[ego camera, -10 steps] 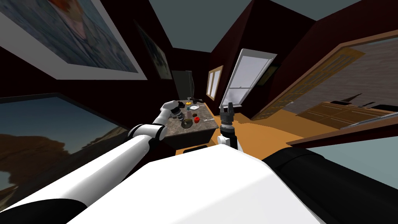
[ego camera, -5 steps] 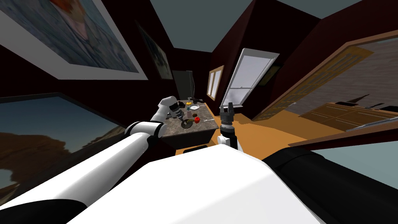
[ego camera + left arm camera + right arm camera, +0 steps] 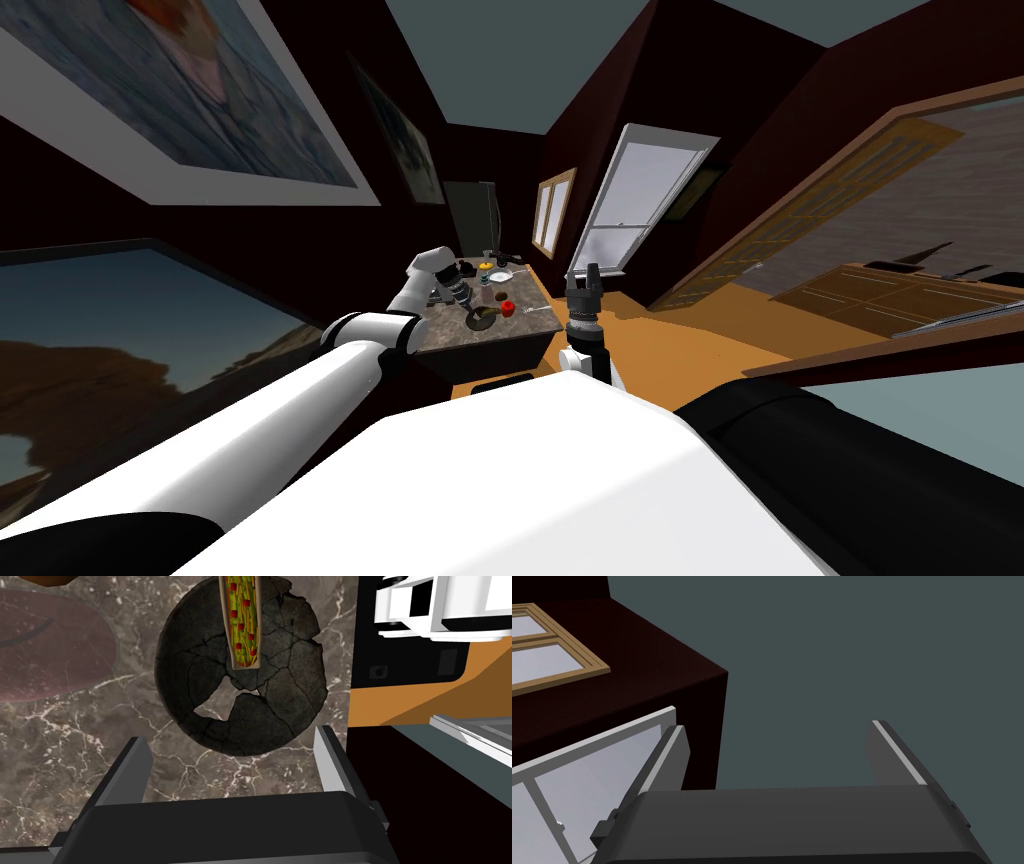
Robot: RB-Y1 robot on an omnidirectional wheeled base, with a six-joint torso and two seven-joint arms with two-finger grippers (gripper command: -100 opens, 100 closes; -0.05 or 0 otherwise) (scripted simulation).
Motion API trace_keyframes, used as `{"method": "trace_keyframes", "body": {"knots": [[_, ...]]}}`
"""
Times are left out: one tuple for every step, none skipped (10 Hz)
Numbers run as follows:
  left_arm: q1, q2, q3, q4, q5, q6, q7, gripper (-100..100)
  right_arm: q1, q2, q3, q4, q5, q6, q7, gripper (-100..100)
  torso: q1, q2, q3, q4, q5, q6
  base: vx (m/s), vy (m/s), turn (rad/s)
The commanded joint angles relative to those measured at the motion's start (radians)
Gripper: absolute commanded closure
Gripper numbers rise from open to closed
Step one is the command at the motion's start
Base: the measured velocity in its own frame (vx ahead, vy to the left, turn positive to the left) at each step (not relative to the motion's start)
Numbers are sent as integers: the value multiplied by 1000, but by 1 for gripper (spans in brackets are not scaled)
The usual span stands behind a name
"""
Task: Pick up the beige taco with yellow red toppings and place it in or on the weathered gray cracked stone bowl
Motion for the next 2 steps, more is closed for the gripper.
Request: {"method": "trace_keyframes", "body": {"knots": [[0,0,0,0,0,0,0,0,0,0,0,0,0,0,0,0,0,0,0,0,0,0,0,0,0],[0,0,0,0,0,0,0,0,0,0,0,0,0,0,0,0,0,0,0,0,0,0,0,0,0]]}}
